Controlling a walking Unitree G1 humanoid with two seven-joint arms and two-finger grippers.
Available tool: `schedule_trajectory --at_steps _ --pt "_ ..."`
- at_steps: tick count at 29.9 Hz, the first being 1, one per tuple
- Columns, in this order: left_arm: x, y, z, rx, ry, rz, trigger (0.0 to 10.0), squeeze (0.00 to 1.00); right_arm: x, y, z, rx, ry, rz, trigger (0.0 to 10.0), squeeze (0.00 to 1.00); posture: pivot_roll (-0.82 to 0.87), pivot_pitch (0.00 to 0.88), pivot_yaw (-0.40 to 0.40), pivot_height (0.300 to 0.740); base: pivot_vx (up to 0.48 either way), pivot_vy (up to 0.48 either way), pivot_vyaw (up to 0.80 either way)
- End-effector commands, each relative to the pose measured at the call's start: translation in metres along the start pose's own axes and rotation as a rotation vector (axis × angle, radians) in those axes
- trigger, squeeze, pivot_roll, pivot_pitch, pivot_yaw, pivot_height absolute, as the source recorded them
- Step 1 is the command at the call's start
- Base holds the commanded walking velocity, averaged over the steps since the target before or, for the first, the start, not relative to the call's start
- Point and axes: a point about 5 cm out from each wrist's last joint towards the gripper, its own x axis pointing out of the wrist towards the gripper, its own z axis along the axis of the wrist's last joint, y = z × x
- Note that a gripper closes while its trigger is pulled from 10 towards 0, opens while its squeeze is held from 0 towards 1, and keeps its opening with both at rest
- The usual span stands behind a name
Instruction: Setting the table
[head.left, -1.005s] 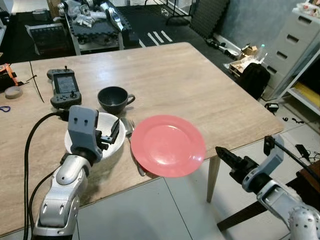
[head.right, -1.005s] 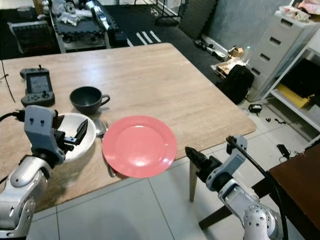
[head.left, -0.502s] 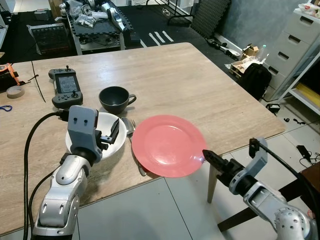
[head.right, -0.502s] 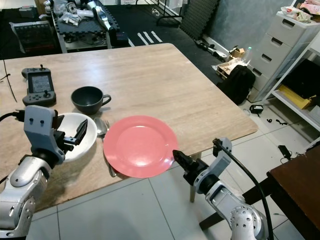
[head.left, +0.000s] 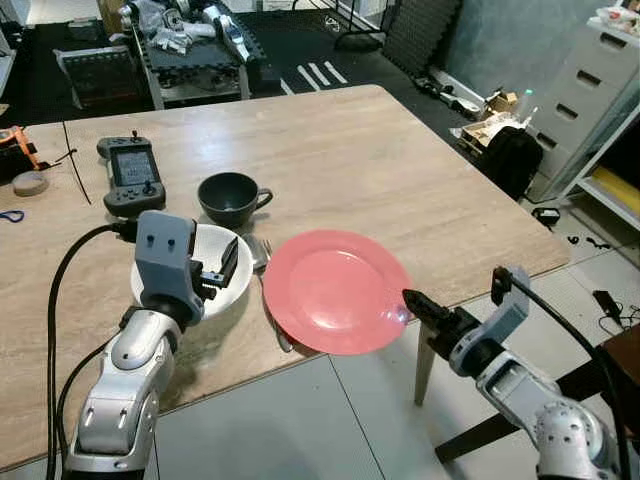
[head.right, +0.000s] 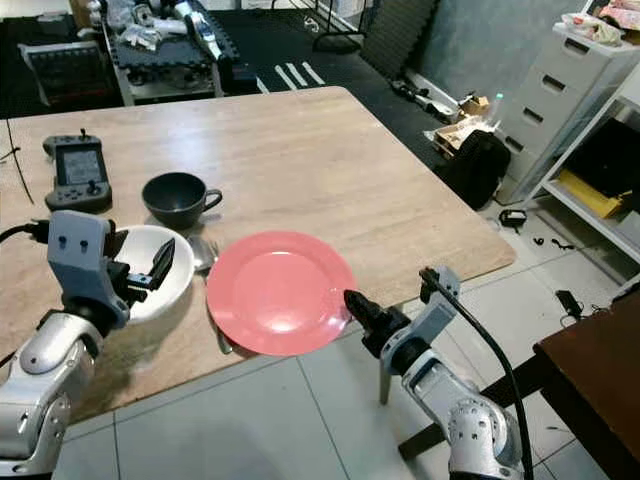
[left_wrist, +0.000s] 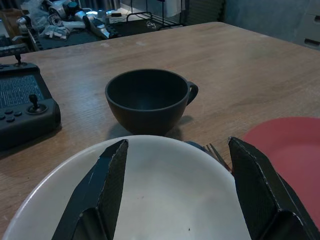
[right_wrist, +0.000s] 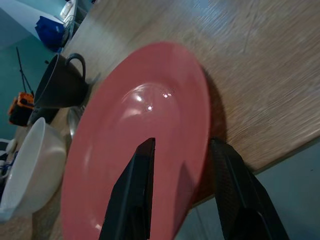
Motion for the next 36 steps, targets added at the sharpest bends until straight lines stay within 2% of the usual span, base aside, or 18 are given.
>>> schedule_trajectory --at_steps 1,5,8,9,10,12,14,18,19,20,21,22,23,29,36 --pt "-0.003 -0.001 -0.004 -0.005 0.018 0.000 10.0 0.00 0.001 -0.001 -0.009 0.029 0.029 -0.014 10.0 0.00 0.06 0.180 0.002 0.740 0.000 0.000 0.00" --pt "-0.003 -0.002 -0.004 -0.007 0.018 -0.001 10.0 0.00 0.005 0.006 -0.019 0.049 0.060 0.017 10.0 0.00 0.06 0.181 0.001 0.740 0.000 0.000 0.00" --pt "-0.003 -0.001 -0.004 -0.008 0.019 0.003 10.0 0.00 0.008 0.011 -0.038 0.037 0.117 0.024 10.0 0.00 0.06 0.182 -0.001 0.740 0.000 0.000 0.00" --pt "-0.003 -0.001 -0.004 -0.008 0.019 0.003 10.0 0.00 0.008 0.011 -0.038 0.037 0.117 0.024 10.0 0.00 0.06 0.182 -0.001 0.740 0.000 0.000 0.00" --pt "-0.003 -0.001 -0.004 -0.008 0.018 0.005 10.0 0.00 0.011 0.014 -0.050 0.034 0.145 0.022 10.0 0.00 0.06 0.182 -0.002 0.740 0.000 0.000 0.00" --pt "-0.003 -0.001 -0.004 -0.009 0.019 0.005 10.0 0.00 0.013 0.016 -0.055 0.035 0.156 0.022 10.0 0.00 0.06 0.182 -0.002 0.740 0.000 0.000 0.00" --pt "-0.003 -0.001 -0.004 -0.010 0.019 0.005 10.0 0.00 0.017 0.015 -0.059 0.007 0.161 -0.017 10.0 0.00 0.06 0.181 0.000 0.740 0.000 0.000 0.00" --pt "-0.002 -0.002 -0.004 -0.011 0.016 0.004 10.0 0.00 0.030 0.003 -0.065 0.021 0.149 -0.157 10.0 0.00 0.06 0.179 0.001 0.740 0.000 0.000 0.00" --pt "-0.002 -0.002 -0.004 -0.011 0.016 0.004 10.0 0.00 0.033 0.003 -0.066 0.027 0.147 -0.167 7.4 0.00 0.06 0.179 0.001 0.740 0.000 0.000 0.00" --pt "-0.001 -0.002 -0.004 -0.011 0.016 0.004 10.0 0.00 0.034 0.003 -0.067 0.031 0.147 -0.175 7.4 0.00 0.06 0.179 0.001 0.740 0.000 0.000 0.00" --pt "-0.001 -0.002 -0.004 -0.010 0.016 0.005 10.0 0.00 0.036 0.002 -0.068 0.043 0.146 -0.198 1.6 0.00 0.06 0.179 0.001 0.740 0.000 0.000 0.00" --pt "-0.001 -0.002 -0.004 -0.010 0.016 0.005 10.0 0.00 0.036 0.001 -0.069 0.046 0.145 -0.203 1.6 0.00 0.06 0.179 0.001 0.740 0.000 0.000 0.00" --pt "-0.001 -0.002 -0.004 -0.010 0.016 0.005 10.0 0.00 0.036 0.001 -0.069 0.048 0.145 -0.205 0.0 0.00 0.06 0.179 0.001 0.740 0.000 0.000 0.00" --pt "-0.001 -0.002 -0.004 -0.011 0.015 0.009 10.0 0.00 0.043 0.007 -0.059 0.091 0.062 -0.172 0.0 0.00 0.06 0.177 -0.002 0.740 0.000 0.000 0.00" --pt "-0.002 -0.002 -0.004 -0.012 0.016 0.009 10.0 0.00 0.042 0.010 -0.042 0.084 -0.014 -0.127 0.0 0.00 0.06 0.178 -0.002 0.740 0.000 0.000 0.00"
